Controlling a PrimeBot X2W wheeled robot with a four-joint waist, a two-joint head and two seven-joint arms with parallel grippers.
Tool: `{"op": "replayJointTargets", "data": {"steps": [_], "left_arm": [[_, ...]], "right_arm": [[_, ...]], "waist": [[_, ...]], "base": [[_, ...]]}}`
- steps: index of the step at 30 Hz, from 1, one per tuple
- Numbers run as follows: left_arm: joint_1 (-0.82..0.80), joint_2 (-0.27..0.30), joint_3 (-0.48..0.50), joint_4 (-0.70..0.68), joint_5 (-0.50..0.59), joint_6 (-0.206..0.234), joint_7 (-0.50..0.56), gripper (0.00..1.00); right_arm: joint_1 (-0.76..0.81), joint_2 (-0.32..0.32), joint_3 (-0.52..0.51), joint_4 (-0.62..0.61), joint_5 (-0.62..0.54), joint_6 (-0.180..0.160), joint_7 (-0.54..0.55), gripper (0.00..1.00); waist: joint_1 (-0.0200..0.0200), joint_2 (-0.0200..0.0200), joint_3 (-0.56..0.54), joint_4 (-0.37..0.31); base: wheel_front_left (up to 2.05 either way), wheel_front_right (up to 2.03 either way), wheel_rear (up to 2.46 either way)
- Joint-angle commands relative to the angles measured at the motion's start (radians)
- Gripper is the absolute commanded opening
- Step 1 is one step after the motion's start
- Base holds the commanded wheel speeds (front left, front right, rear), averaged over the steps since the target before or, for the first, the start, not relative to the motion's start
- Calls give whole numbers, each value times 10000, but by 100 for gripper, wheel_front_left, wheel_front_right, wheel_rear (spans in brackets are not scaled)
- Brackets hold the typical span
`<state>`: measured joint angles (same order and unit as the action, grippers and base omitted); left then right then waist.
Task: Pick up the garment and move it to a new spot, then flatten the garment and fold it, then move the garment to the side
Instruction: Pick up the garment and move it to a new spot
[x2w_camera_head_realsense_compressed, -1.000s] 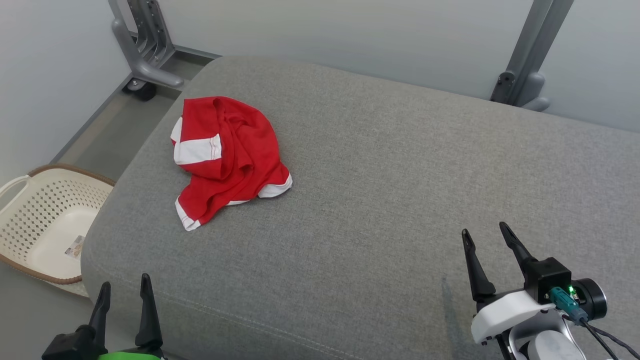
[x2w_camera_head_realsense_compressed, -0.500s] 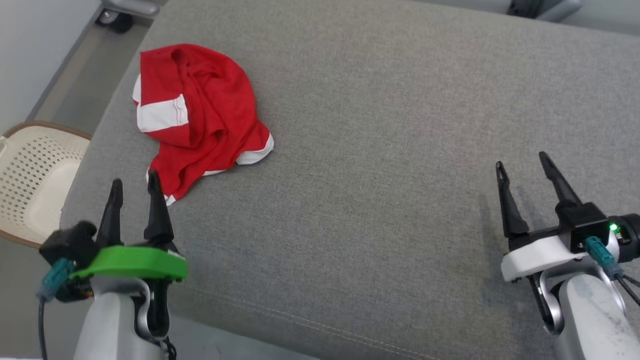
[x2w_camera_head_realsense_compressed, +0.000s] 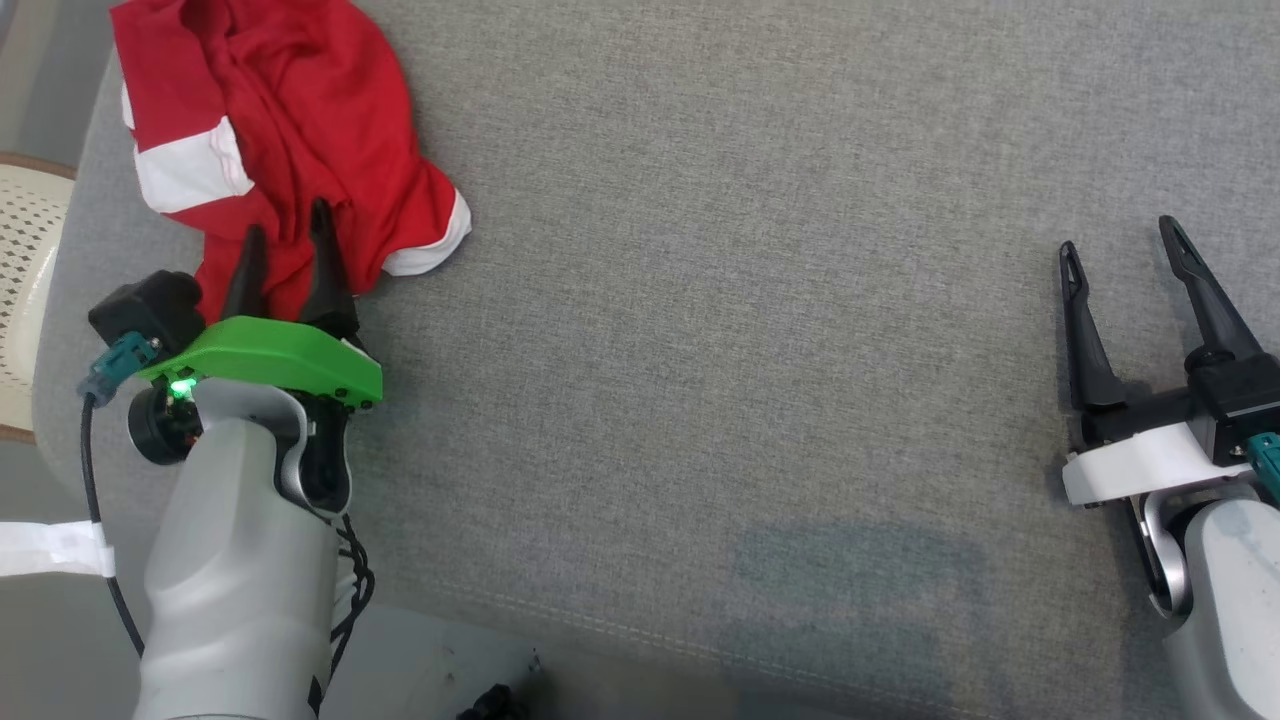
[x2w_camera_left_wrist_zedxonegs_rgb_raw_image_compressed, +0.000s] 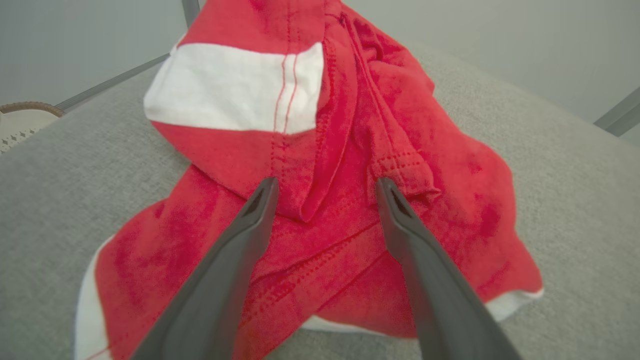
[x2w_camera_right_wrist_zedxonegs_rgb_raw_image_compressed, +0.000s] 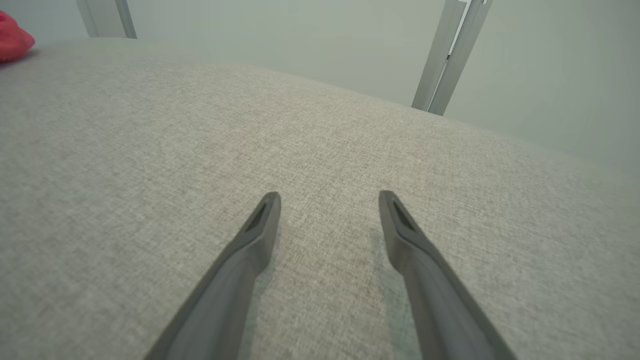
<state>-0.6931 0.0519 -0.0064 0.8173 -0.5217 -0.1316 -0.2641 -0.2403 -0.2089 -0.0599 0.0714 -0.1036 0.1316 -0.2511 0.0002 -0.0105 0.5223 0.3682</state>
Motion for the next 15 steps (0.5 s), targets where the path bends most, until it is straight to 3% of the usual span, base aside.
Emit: {"op": "replayJointTargets", "data": {"steps": [1, 4, 7, 15], "left_arm": [[49, 8, -27, 556, -136, 17, 2, 100], [-252, 120, -95, 1551, -124, 20, 25, 100], [-294, 134, -154, 2019, -167, 20, 24, 0], [-93, 319, -413, 680, -12, 20, 2, 0]], "right_arm": [[169, 19, -1, 76, -1, -18, 38, 100], [319, 39, -6, -70, 53, -18, 123, 100], [405, 95, -69, -90, 98, -18, 107, 100], [475, 459, -22, 178, 198, -18, 4, 100]], "waist": [[-2, 105, 25, -247], [-2, 105, -108, -306], [-2, 105, -422, -287], [-2, 105, -1317, -225]], "base": [[0, 0, 0], [0, 0, 0], [0, 0, 0], [0, 0, 0]]}}
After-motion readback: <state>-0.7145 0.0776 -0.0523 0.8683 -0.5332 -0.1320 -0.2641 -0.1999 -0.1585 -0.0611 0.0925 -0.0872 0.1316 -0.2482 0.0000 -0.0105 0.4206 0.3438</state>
